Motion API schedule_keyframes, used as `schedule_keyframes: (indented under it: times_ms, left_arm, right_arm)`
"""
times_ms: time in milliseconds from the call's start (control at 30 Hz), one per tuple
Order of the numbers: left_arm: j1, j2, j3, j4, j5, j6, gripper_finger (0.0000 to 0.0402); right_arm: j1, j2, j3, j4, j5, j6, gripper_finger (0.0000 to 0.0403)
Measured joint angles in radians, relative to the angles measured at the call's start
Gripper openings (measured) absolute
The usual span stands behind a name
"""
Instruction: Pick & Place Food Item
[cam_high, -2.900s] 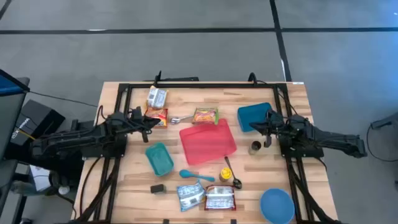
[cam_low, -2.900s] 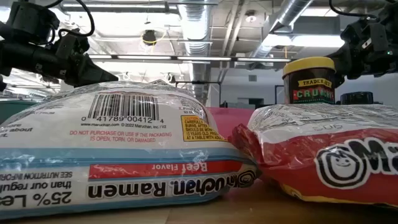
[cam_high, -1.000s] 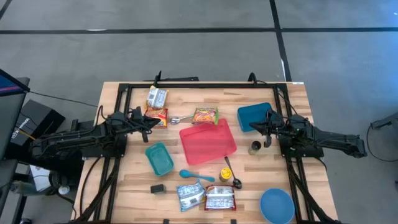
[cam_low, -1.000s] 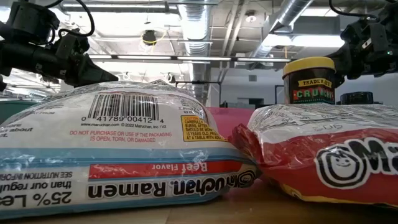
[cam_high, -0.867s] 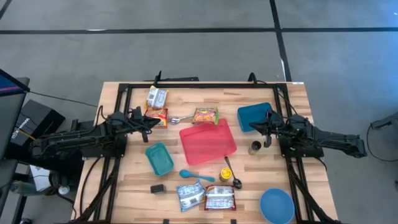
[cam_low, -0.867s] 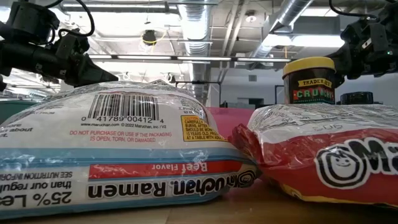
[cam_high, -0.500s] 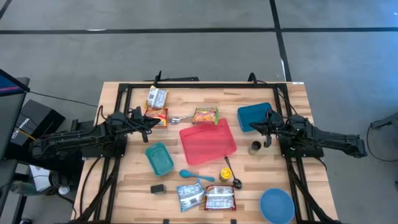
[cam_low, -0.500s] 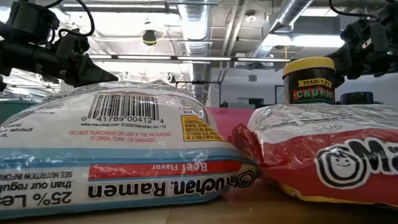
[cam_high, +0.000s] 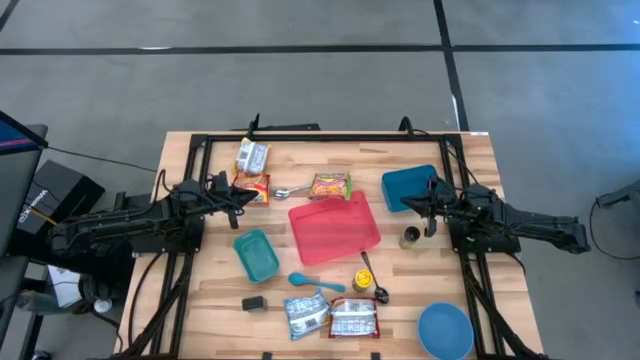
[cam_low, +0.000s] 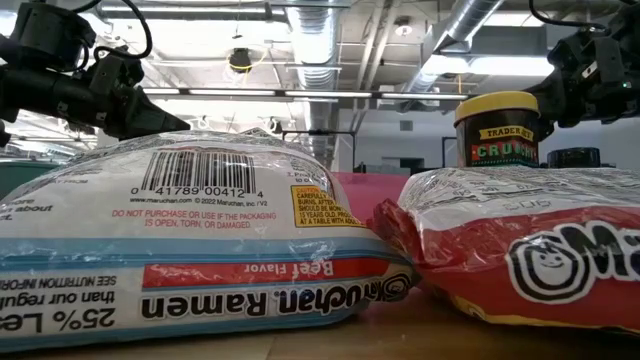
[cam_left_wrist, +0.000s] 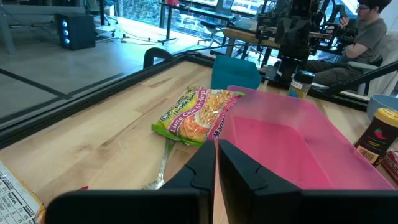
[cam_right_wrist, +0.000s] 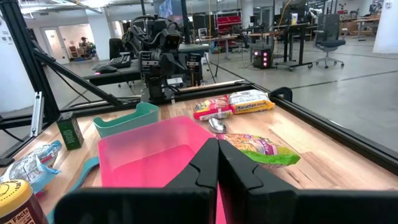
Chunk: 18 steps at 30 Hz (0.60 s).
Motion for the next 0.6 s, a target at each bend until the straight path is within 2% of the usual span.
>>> schedule_keyframes:
  times_ms: [600]
  left_arm:
    - [0.000,0.000,0.000,0.000,0.000,0.000,0.0012]
  right_arm:
    - [0.000,0.000,0.000,-0.007,0.000,0.000,0.0000]
